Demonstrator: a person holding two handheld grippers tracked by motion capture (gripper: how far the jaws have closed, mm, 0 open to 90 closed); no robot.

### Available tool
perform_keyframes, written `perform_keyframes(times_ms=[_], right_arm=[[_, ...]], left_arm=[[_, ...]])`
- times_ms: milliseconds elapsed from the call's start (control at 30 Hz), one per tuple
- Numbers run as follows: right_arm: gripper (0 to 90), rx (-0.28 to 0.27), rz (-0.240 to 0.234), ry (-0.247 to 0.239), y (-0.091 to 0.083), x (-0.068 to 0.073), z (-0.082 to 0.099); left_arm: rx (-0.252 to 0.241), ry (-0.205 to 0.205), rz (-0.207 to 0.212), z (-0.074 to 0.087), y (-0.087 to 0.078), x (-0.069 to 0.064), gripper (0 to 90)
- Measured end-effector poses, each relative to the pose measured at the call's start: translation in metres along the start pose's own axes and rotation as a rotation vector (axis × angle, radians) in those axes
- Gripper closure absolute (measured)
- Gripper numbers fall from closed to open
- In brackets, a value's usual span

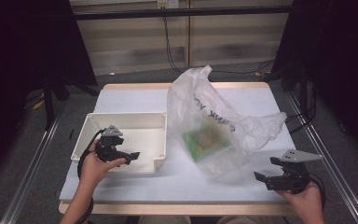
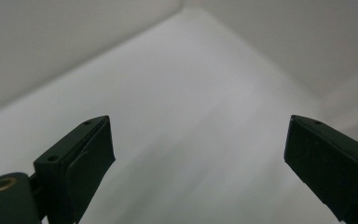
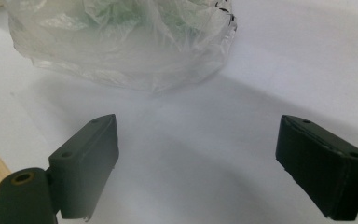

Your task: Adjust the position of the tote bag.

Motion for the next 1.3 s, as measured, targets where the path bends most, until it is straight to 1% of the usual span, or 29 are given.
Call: perform_keyframes(times_ms=[33,133,167,200,233,267,333,400,433,500,533,600,633,700,733,767,800,900,933,967,1033,1067,1100,1133,1167,1200,1233,1267,1300], right_arm=[[12.9,0.002,0.002,0.003,0.000,0.000,0.000],[13.0,0.001,-0.006,-0.002,0.001,-0.001,0.001],[13.2,0.004,-0.006,0.000,0.001,-0.001,0.001],[13.7,0.002,-0.009,-0.004,0.002,0.000,0.001],[13.7,0.002,-0.009,-0.004,0.002,0.000,0.001],[14.3,0.001,-0.023,-0.006,0.003,0.000,0.000],[14.8,-0.002,-0.027,-0.007,0.005,0.001,0.000],[15.7,0.003,-0.034,-0.017,0.007,0.003,0.000],[15.8,0.008,-0.035,-0.019,0.008,0.004,0.000],[17.7,0.009,-0.050,-0.031,0.011,0.006,0.000],[18.2,0.008,-0.055,-0.028,0.011,0.006,0.000],[19.1,0.002,-0.059,-0.031,0.012,0.006,-0.001],[19.6,-0.003,-0.057,-0.038,0.012,0.006,-0.001],[20.9,-0.013,-0.048,-0.042,0.011,0.006,-0.003],[22.9,-0.029,-0.051,-0.049,0.013,0.006,-0.004],[22.9,-0.029,-0.051,-0.049,0.013,0.006,-0.004],[24.4,-0.023,-0.062,-0.060,0.015,0.008,-0.005],[25.6,-0.023,-0.069,-0.075,0.018,0.011,-0.006],[26.9,-0.028,-0.081,-0.081,0.021,0.014,-0.007],[27.8,-0.033,-0.089,-0.077,0.022,0.016,-0.008],[30.9,-0.051,-0.107,-0.069,0.024,0.018,-0.010],[30.9,-0.051,-0.107,-0.069,0.024,0.018,-0.010],[33.1,-0.070,-0.116,-0.070,0.026,0.020,-0.013],[34.2,-0.077,-0.117,-0.067,0.027,0.021,-0.013],[36.0,-0.082,-0.119,-0.062,0.028,0.022,-0.014],[36.0,-0.082,-0.119,-0.062,0.028,0.022,-0.014],[38.1,-0.082,-0.123,-0.066,0.029,0.022,-0.015],[43.2,-0.091,-0.137,-0.083,0.030,0.025,-0.016],[44.9,-0.094,-0.139,-0.085,0.030,0.026,-0.017]], left_arm=[[-0.014,-0.003,0.000,0.000,0.001,0.000,8.0],[-0.007,0.002,-0.005,-0.002,0.000,-0.001,8.0],[-0.020,-0.001,-0.007,-0.002,0.001,-0.002,8.0],[-0.014,0.004,-0.006,-0.002,0.001,-0.003,8.0],[-0.014,0.004,-0.006,-0.002,0.001,-0.003,8.0],[-0.014,0.001,-0.002,-0.002,0.001,-0.004,8.0],[-0.011,0.003,0.003,-0.002,0.000,-0.004,8.0],[-0.011,0.001,-0.001,-0.002,0.000,-0.004,8.0],[-0.013,0.001,0.006,-0.002,0.000,-0.004,8.0],[-0.014,0.007,0.002,-0.003,0.000,-0.005,8.1],[-0.020,0.001,-0.004,-0.003,-0.001,-0.005,8.1],[-0.023,0.004,-0.005,-0.004,-0.001,-0.005,8.1],[-0.027,0.000,-0.013,-0.004,-0.002,-0.006,8.1],[-0.022,0.007,-0.010,-0.004,-0.003,-0.006,8.1],[-0.027,0.004,-0.015,-0.004,-0.003,-0.006,8.2],[-0.032,0.002,-0.015,-0.004,-0.003,-0.007,8.2],[-0.030,0.002,-0.019,-0.005,-0.004,-0.008,8.2],[-0.032,0.004,-0.016,-0.005,-0.004,-0.008,8.4],[-0.027,0.006,-0.018,-0.005,-0.004,-0.010,8.4],[-0.025,0.004,-0.013,-0.004,-0.004,-0.010,8.5],[-0.023,0.012,-0.019,-0.004,-0.004,-0.010,8.6],[-0.020,0.010,-0.020,-0.004,-0.005,-0.010,8.6],[-0.028,0.006,-0.019,-0.004,-0.004,-0.011,8.8],[-0.027,0.005,-0.014,-0.003,-0.005,-0.011,8.9],[-0.023,0.009,-0.015,-0.003,-0.005,-0.012,9.1],[-0.023,0.009,-0.015,-0.003,-0.005,-0.012,9.2],[-0.024,0.004,-0.012,-0.004,-0.005,-0.013,9.2],[-0.022,0.008,-0.010,-0.004,-0.005,-0.014,9.3],[-0.025,0.009,-0.005,-0.005,-0.005,-0.016,9.3]])
Point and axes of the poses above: each handheld gripper's, and its own axes: y roughly forward along the jaws, z roughly out of its underside, x roughly to its left, the point moved 4 cm from there along y, roughly forward along the jaws, and after that the axes turned 15 degrees about -x, right-handed, at the moved point
